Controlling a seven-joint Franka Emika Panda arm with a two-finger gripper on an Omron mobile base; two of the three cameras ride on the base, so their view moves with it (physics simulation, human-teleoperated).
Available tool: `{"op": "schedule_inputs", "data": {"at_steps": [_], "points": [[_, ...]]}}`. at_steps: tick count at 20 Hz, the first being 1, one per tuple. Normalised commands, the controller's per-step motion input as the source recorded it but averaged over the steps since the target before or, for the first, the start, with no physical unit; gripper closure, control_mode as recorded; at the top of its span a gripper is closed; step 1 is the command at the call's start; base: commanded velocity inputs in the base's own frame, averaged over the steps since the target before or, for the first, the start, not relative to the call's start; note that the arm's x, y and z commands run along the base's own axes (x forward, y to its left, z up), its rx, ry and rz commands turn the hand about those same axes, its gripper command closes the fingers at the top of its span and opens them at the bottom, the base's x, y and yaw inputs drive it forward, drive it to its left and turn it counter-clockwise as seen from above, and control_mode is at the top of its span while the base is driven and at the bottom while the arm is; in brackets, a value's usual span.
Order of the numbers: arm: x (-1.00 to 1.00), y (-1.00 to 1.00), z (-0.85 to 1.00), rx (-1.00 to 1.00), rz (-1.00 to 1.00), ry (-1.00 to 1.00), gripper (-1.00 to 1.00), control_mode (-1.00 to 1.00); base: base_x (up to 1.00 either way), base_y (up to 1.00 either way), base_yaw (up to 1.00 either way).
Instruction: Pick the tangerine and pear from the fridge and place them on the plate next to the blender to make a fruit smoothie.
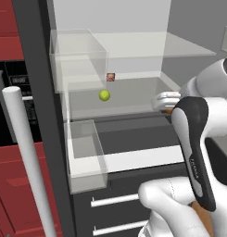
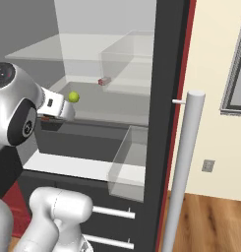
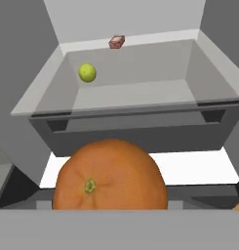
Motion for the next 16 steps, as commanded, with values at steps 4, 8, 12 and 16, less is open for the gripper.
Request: {"op": "schedule_inputs", "data": {"at_steps": [4, 8, 12, 16], "points": [[-0.30, 0.01, -0.20, 0.00, 0.04, 0.07, 1.00, -1.00, 0.00, 0.00, 0.00], [0.00, 0.00, 0.00, 0.00, 0.00, 0.00, 1.00, 1.00, -0.83, -0.01, 0.12], [0.00, 0.00, 0.00, 0.00, 0.00, 0.00, 1.00, 1.00, -0.99, 0.00, 0.21], [0.00, 0.00, 0.00, 0.00, 0.00, 0.00, 1.00, 1.00, -0.89, 0.02, 0.45]]}}
